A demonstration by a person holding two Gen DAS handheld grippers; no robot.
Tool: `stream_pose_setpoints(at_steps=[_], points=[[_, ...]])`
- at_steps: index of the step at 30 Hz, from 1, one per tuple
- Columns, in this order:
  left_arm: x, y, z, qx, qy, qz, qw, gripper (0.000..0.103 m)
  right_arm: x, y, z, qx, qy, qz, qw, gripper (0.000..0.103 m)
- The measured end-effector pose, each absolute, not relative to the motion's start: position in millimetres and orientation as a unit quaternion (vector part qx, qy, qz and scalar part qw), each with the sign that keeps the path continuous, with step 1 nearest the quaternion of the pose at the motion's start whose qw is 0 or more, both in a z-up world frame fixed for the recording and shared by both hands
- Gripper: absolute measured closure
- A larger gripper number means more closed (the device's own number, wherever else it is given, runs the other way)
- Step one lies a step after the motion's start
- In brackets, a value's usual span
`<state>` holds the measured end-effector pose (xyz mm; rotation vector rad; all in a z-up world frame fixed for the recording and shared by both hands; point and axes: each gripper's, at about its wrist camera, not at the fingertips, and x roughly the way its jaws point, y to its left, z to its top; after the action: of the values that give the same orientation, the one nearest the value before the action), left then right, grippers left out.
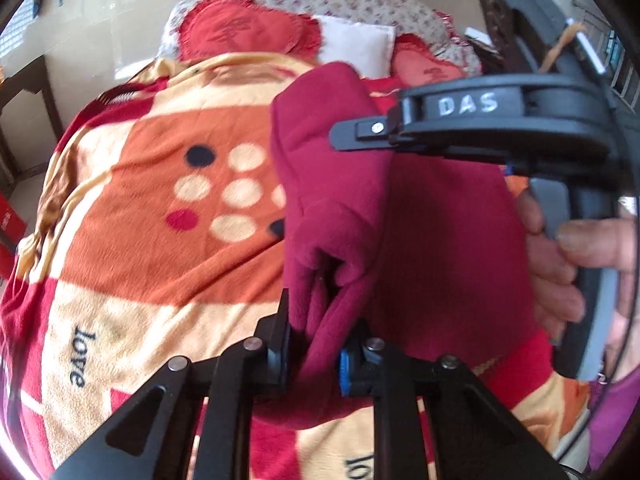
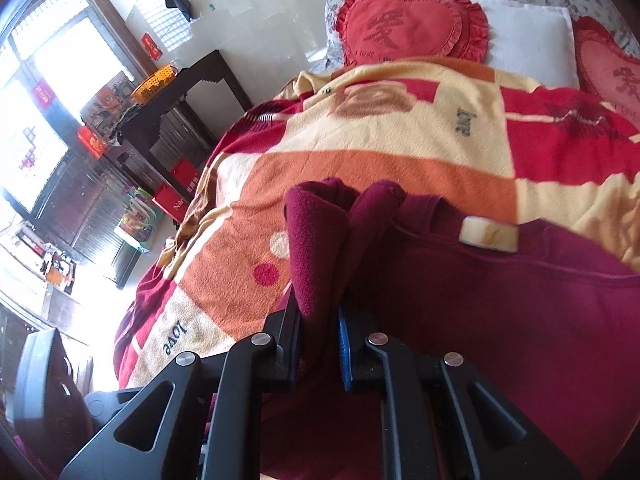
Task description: Fold small clothes
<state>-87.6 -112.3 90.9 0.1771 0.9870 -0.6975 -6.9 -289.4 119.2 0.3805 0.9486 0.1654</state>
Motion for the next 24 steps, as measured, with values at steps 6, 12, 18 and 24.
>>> stream_pose_setpoints(at_steps=[6,12,18,24], points=[[-118.6,-169.7,126.6,0.087,0.441,-0.403,0.797,0.086,-36.3,-333.5,161.5,0.154,0.427,0.047,0.89,0.103],[-161.1,-239.6,121.4,0.115,0.432,-0.454,0.771,0.086,-91.8,-397.0,167.1,0.154,0.421,-0.017,0.893,0.103],[-183.4,-271.7,96.0,0.122,0.477,-0.499,0.713,0.05,-131.6,-458.2,122.5,0.204,0.437,-0.088,0.872,0.103],[-169.2,-223.8,117.6,0.124,0.436,-0.483,0.749,0.029,-149.4,-483.4,87.2,0.27,0.432,-0.111,0.853,0.1]])
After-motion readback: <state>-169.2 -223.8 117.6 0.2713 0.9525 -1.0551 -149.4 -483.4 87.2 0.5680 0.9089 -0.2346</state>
